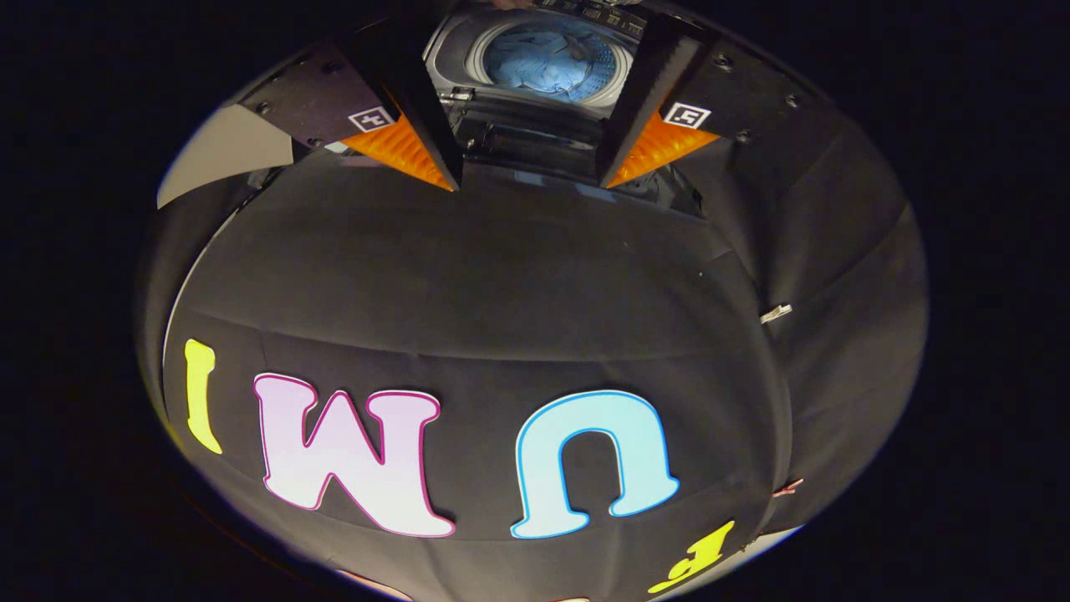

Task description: Put the clothes into the washing machine and then close the washing machine lid.

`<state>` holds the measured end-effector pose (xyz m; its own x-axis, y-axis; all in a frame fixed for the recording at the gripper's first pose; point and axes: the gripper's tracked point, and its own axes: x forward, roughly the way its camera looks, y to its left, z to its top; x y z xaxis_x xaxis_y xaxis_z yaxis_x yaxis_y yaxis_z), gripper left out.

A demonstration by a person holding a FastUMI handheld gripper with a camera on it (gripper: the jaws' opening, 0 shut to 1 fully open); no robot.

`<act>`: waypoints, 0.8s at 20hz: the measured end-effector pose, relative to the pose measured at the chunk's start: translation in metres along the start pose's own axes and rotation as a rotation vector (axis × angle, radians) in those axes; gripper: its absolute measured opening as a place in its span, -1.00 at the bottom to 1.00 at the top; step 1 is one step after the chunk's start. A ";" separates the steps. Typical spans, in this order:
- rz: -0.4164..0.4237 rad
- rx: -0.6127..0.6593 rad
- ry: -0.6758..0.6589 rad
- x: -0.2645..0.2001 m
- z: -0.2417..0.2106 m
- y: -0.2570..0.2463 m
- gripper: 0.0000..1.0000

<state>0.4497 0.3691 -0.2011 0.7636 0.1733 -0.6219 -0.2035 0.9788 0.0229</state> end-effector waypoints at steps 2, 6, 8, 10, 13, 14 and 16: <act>-0.012 0.002 -0.001 0.013 0.005 -0.007 1.00; -0.036 -0.009 0.047 0.034 -0.004 -0.014 1.00; -0.033 -0.004 0.081 0.039 -0.014 -0.015 1.00; -0.028 0.020 0.075 0.043 -0.013 -0.013 1.00; -0.022 0.047 0.091 0.040 -0.018 -0.010 1.00; -0.022 0.069 0.099 0.038 -0.020 -0.010 1.00; -0.023 0.061 0.097 0.035 -0.023 -0.007 1.00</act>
<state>0.4635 0.3658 -0.2410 0.7039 0.1418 -0.6960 -0.1466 0.9878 0.0531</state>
